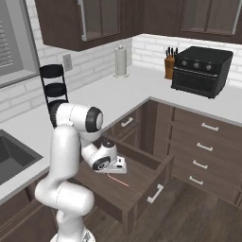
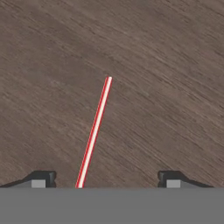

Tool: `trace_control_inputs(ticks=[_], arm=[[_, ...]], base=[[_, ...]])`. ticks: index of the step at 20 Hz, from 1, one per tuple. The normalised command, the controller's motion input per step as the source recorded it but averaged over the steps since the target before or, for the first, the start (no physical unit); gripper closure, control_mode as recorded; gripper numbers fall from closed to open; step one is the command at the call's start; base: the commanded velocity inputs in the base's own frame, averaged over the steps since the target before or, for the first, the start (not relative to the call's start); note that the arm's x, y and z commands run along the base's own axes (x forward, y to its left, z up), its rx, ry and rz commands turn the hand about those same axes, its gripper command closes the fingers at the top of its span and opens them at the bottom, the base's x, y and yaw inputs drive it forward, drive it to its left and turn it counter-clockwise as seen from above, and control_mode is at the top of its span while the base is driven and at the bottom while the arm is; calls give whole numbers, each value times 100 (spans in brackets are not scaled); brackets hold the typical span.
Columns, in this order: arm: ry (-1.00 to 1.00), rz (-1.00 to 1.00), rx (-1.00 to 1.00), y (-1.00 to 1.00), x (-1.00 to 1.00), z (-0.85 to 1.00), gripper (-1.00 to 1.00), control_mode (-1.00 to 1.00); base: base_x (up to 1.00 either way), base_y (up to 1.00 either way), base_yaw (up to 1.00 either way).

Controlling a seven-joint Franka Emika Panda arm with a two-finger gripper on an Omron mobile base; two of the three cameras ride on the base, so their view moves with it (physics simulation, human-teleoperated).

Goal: Take a straw from the drawer in front and place it inside the glass cup on the dining counter.

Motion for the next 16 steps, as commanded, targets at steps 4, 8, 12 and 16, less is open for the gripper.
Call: trace_control_inputs(ticks=[4, 8, 12, 16], arm=[[0, 0, 0, 0, 0, -23, 100, -100], [0, 0, 0, -6, 0, -16, 100, -100], [1, 0, 0, -10, 0, -9, 100, -100], [2, 0, 0, -14, 0, -1, 100, -100]], base=[[0, 0, 0], [0, 0, 0], [0, 0, 0], [0, 0, 0]])
